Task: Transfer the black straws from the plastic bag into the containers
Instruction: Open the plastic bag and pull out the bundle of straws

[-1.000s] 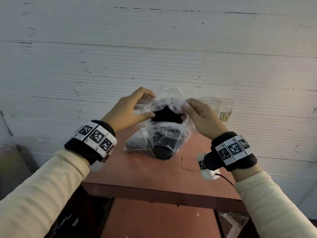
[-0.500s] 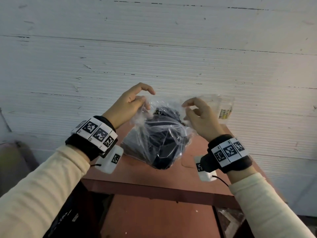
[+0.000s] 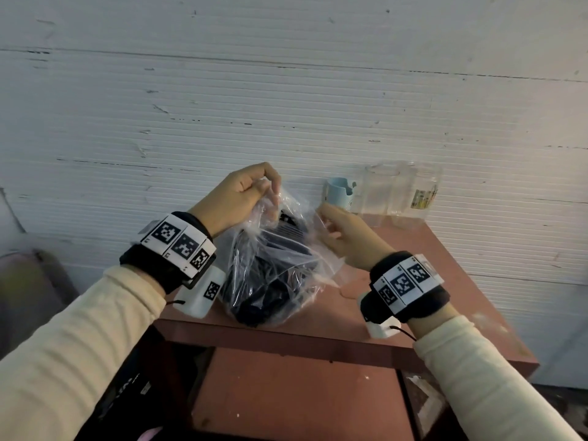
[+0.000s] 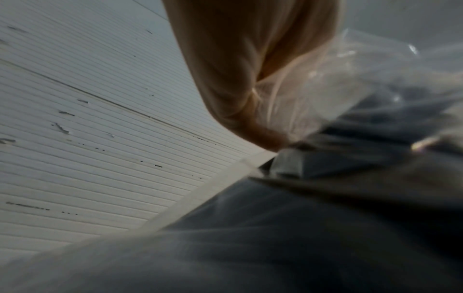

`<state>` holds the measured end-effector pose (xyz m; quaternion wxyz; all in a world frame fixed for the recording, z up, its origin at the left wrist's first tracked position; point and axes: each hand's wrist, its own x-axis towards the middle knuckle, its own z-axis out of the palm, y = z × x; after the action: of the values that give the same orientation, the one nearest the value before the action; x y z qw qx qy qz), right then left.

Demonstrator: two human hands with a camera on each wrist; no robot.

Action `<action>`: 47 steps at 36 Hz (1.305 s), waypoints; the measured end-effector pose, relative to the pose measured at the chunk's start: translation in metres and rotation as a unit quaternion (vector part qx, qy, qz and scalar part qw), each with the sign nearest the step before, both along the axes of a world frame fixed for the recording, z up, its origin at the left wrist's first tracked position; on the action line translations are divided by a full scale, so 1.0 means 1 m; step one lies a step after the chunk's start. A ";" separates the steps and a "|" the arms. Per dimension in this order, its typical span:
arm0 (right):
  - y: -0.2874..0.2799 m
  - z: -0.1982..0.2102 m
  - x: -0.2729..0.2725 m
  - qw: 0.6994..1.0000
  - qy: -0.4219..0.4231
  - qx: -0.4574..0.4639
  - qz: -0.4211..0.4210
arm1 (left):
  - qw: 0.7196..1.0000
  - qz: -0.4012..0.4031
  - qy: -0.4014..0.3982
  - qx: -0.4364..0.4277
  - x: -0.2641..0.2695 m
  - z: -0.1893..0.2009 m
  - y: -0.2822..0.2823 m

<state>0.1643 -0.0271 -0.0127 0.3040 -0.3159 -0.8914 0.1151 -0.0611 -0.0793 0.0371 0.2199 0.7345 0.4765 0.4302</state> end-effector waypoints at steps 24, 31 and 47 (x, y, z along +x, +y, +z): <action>0.023 0.001 0.016 0.969 0.064 -0.232 -0.047 | 0.973 0.106 0.170 -0.112 -0.001 -0.016 0.001; 0.000 0.021 0.041 0.979 0.082 -0.166 -0.082 | 0.982 0.160 0.052 -0.081 0.001 -0.015 0.007; -0.046 0.009 0.031 0.874 0.131 -0.463 -0.066 | 0.975 0.201 -0.044 -0.086 0.018 -0.038 0.028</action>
<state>0.1951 -0.0736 -0.0034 0.2435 -0.4607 -0.6655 0.5343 -0.0431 -0.0512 -0.0008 0.2119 0.5822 0.6396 0.4551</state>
